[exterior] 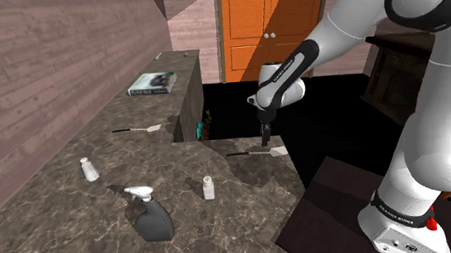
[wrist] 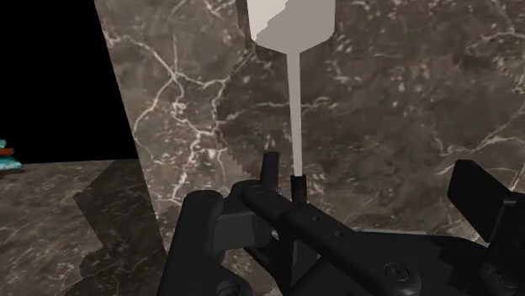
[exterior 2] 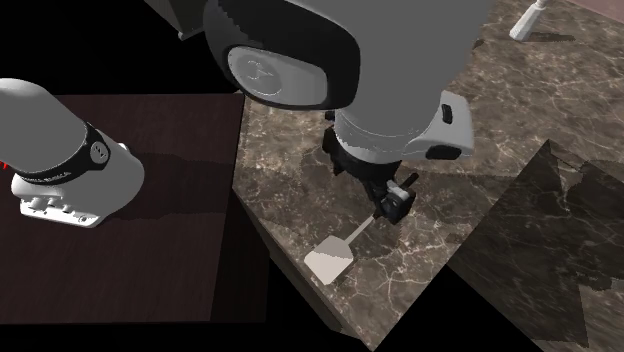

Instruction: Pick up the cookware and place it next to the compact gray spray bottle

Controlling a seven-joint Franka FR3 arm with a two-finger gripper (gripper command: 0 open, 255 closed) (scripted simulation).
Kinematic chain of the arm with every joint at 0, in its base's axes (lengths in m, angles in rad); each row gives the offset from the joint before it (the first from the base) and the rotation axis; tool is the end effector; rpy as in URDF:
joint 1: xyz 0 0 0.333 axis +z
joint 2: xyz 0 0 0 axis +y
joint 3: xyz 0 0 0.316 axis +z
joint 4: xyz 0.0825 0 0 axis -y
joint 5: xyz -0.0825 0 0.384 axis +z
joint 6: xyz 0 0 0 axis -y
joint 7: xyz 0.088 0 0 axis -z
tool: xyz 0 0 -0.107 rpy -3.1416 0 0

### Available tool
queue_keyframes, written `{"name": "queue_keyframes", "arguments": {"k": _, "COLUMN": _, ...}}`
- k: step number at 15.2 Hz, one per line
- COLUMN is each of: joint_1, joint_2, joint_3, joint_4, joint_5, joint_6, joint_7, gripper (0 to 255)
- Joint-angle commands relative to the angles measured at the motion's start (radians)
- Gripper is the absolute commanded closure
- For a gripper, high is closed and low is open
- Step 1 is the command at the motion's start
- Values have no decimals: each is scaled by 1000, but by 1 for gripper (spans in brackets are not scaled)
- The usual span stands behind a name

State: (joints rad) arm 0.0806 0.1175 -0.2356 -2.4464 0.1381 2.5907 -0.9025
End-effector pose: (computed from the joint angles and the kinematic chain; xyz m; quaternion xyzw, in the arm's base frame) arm 0.4823 -0.0793 0.2575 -0.9500 -0.3111 -0.0254 0.0122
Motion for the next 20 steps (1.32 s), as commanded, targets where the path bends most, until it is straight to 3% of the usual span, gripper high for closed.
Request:
{"name": "queue_keyframes", "arguments": {"k": 1, "joint_1": -16, "joint_2": 100, "joint_3": 14, "joint_4": 55, "joint_5": 57, "joint_6": 43, "joint_7": -88, "gripper": 0}}
{"name": "queue_keyframes", "arguments": {"k": 4, "joint_1": -47, "joint_2": 209, "joint_3": 50, "joint_4": 129, "joint_5": 105, "joint_6": 79, "joint_7": -171, "gripper": 0}}
{"name": "queue_keyframes", "arguments": {"k": 11, "joint_1": -71, "joint_2": 304, "joint_3": 86, "joint_4": 149, "joint_5": 151, "joint_6": 153, "joint_7": -205, "gripper": 0}}
{"name": "queue_keyframes", "arguments": {"k": 19, "joint_1": -73, "joint_2": 311, "joint_3": 89, "joint_4": 151, "joint_5": 154, "joint_6": 158, "joint_7": -207, "gripper": 0}}
{"name": "queue_keyframes", "arguments": {"k": 20, "joint_1": -73, "joint_2": 311, "joint_3": 89, "joint_4": 151, "joint_5": 154, "joint_6": 158, "joint_7": -207, "gripper": 255}}
